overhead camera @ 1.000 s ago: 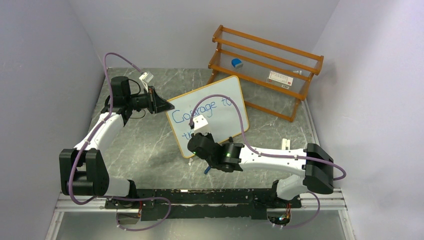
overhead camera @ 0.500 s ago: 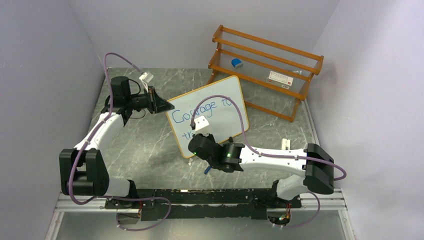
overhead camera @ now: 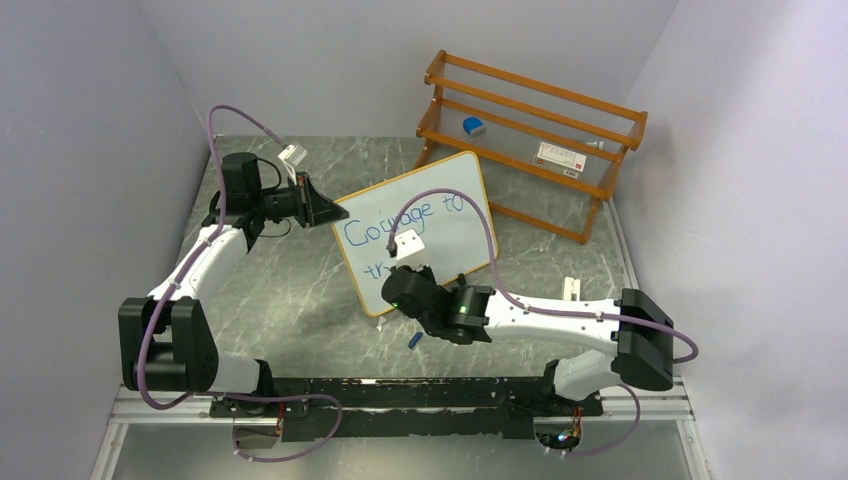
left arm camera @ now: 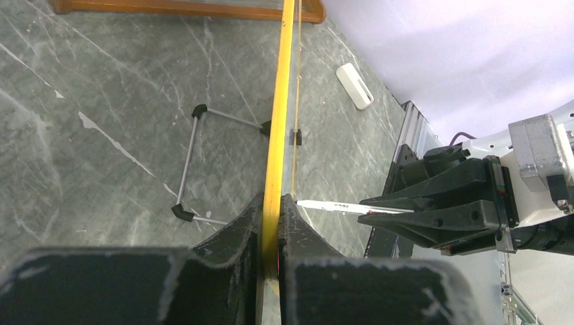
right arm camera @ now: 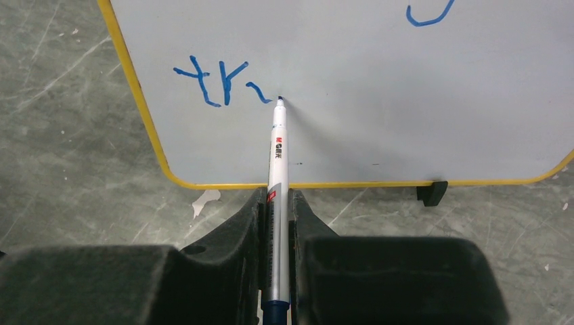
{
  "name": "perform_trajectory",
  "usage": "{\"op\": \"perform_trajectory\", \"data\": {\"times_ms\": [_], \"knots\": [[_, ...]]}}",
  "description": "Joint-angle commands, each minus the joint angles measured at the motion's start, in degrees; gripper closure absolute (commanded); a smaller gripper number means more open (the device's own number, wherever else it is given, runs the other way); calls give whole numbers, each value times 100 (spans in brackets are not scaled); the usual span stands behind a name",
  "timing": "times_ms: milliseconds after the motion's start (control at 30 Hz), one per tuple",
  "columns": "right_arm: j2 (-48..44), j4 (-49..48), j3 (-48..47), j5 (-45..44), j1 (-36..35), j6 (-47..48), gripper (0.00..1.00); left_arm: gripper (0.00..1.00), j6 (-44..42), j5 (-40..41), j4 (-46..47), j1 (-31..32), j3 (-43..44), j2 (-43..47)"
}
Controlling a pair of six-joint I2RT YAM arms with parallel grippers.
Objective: Write a sentence on the whiteboard
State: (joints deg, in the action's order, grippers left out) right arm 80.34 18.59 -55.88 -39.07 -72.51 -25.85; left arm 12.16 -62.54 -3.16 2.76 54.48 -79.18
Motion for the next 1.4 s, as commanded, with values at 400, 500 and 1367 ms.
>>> {"op": "perform_trajectory", "data": {"times_ms": [400, 500, 1367], "knots": [[-115, -350, -70, -280, 99, 154, 100, 95, -276, 404, -352, 183, -69, -142], [-115, -411, -77, -234, 105, 200, 100, 95, -269, 400, -348, 182, -69, -150], [157, 107, -145, 185, 106, 45, 100, 95, -258, 390, -334, 189, -61, -148]]}}
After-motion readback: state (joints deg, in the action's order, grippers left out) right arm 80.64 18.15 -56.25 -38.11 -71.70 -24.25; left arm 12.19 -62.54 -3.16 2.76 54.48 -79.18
